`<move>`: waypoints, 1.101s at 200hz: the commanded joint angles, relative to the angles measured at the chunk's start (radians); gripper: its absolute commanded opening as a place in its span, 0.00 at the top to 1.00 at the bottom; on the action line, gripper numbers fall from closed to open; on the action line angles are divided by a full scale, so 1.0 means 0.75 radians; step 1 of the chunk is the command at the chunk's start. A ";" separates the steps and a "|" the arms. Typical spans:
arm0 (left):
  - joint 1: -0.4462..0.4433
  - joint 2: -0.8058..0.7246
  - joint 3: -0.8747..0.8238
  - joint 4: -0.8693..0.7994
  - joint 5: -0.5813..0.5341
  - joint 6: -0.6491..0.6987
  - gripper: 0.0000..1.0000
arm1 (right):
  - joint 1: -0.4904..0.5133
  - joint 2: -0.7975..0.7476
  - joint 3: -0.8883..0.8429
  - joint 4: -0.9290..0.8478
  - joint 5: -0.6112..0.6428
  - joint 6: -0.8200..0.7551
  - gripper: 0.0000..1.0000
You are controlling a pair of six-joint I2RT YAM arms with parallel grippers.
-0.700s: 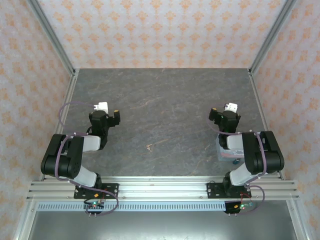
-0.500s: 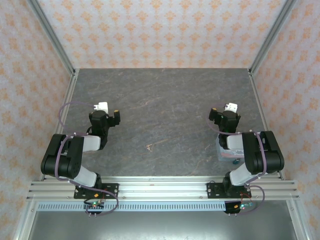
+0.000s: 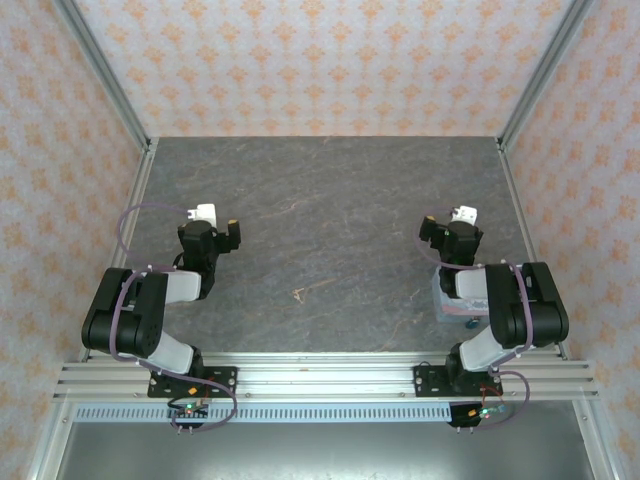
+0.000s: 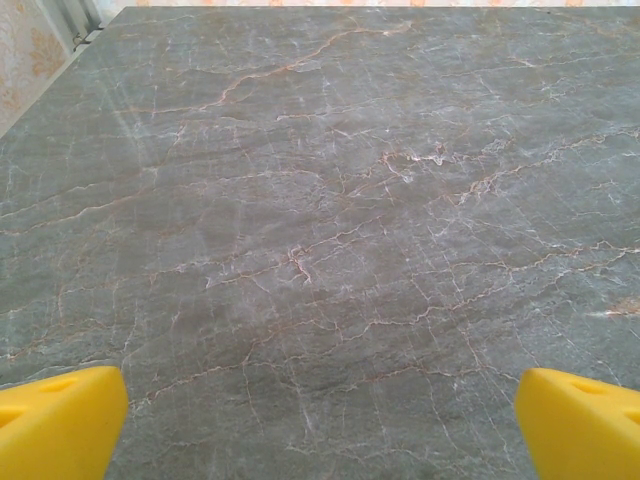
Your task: Unlock a padlock with a key
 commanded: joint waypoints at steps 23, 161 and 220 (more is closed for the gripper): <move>0.008 -0.042 0.096 -0.120 -0.015 0.003 0.00 | -0.013 -0.259 0.129 -0.397 0.099 0.088 0.01; -0.360 -0.096 1.006 -1.541 0.110 -0.553 0.00 | -0.026 -0.670 0.726 -2.225 0.584 0.966 0.01; -0.495 -0.095 1.071 -1.603 0.131 -0.593 0.00 | -0.421 -0.677 0.545 -2.200 0.346 0.953 0.01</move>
